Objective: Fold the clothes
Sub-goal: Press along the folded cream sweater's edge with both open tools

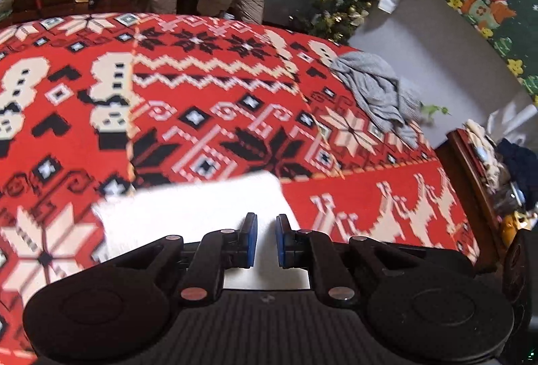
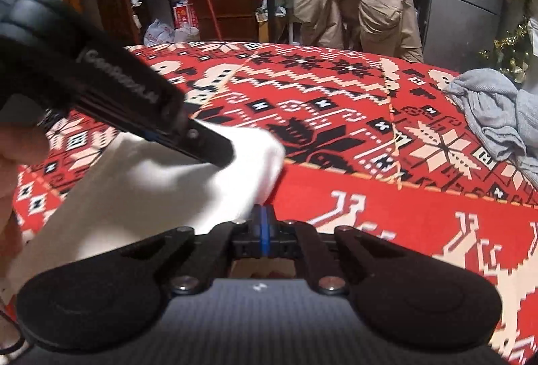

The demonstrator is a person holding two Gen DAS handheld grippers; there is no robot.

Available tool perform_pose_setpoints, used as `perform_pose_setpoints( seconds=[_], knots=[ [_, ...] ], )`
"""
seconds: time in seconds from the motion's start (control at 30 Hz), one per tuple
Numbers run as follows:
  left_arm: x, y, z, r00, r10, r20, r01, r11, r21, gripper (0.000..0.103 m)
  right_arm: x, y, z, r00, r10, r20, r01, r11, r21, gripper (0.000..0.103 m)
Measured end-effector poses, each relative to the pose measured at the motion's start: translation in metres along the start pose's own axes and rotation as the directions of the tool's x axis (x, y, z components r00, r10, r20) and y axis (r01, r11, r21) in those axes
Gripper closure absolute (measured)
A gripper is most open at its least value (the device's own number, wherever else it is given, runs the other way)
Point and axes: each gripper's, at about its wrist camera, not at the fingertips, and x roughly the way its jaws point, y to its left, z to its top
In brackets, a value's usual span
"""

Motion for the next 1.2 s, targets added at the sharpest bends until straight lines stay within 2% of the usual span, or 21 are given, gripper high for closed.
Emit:
perform_pose_setpoints(
  seconds=[0.1,0.3,0.6,0.73,0.87,1.07,1.2],
  knots=[
    [0.002,-0.004,-0.001,1.000,0.008,0.004,-0.008,1.000,0.020,0.092,0.003,-0.002,0.001,1.000,0.003,-0.006,-0.003,1.000,0.005,0.101],
    [0.013,0.001,0.016,1.000,-0.012,0.006,0.012,0.999,-0.033,0.092,0.026,-0.014,0.022,1.000,-0.006,-0.003,0.006,0.999,0.046,0.100],
    [0.013,0.006,0.024,1.000,-0.029,0.012,0.029,0.997,-0.066,0.094,0.042,-0.024,0.041,1.000,0.002,0.027,-0.005,0.996,0.089,0.099],
    [0.008,0.015,0.028,0.999,-0.001,0.045,0.005,0.996,-0.093,0.094,0.038,-0.034,0.038,1.000,0.013,0.026,-0.016,0.991,0.134,0.097],
    [0.020,0.023,0.031,1.000,-0.014,0.014,0.016,0.992,-0.123,0.094,0.039,-0.037,0.031,1.000,0.019,0.005,-0.019,0.987,0.158,0.096],
    [0.017,0.007,0.022,0.999,-0.037,0.014,0.038,0.996,-0.083,0.093,0.024,-0.017,0.019,1.000,-0.008,0.000,0.008,0.996,0.092,0.098],
    [0.009,0.005,0.011,0.998,-0.059,0.005,0.059,0.995,-0.083,0.093,0.001,-0.008,0.003,1.000,0.008,-0.010,-0.007,0.998,0.065,0.098]
  ],
)
